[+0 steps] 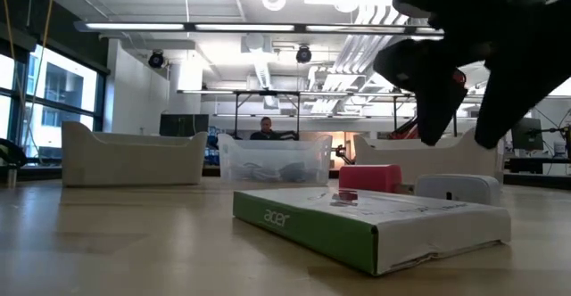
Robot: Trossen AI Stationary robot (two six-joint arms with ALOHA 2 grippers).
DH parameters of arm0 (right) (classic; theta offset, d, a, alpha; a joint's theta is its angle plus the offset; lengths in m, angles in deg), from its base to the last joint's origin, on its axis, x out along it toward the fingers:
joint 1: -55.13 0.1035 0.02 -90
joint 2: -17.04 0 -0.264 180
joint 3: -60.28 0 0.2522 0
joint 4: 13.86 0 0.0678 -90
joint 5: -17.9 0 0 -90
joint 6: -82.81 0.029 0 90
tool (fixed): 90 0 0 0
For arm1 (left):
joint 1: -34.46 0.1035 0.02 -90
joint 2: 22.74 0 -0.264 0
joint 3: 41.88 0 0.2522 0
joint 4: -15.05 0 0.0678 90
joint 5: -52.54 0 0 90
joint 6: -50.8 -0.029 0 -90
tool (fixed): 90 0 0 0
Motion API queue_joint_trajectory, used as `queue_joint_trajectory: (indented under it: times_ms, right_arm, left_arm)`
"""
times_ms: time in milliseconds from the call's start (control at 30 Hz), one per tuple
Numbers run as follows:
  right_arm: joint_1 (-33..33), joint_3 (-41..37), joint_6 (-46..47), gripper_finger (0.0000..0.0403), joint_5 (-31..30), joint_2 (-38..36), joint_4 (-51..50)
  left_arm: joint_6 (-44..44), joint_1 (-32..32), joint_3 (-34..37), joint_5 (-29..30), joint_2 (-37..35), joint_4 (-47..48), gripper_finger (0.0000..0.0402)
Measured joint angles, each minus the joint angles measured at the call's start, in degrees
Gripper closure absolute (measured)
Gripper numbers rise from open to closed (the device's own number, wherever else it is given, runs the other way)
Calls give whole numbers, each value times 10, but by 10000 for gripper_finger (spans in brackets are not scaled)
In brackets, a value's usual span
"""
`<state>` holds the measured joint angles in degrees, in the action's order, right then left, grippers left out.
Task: Pick and place items into bin
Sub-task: Put the white charger adapter into the white bin
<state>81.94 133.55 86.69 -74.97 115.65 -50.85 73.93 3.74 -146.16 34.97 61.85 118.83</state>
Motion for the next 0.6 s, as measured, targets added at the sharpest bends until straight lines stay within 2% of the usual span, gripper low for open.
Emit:
queue_joint_trajectory:
  times_ms: [400,600]
  right_arm:
    - [22,0,-66,216,15,39,43]
    - [26,0,-78,223,-36,46,56]
  left_arm:
    - [29,0,0,-10,0,0,229]
    - [42,0,0,-11,0,0,229]
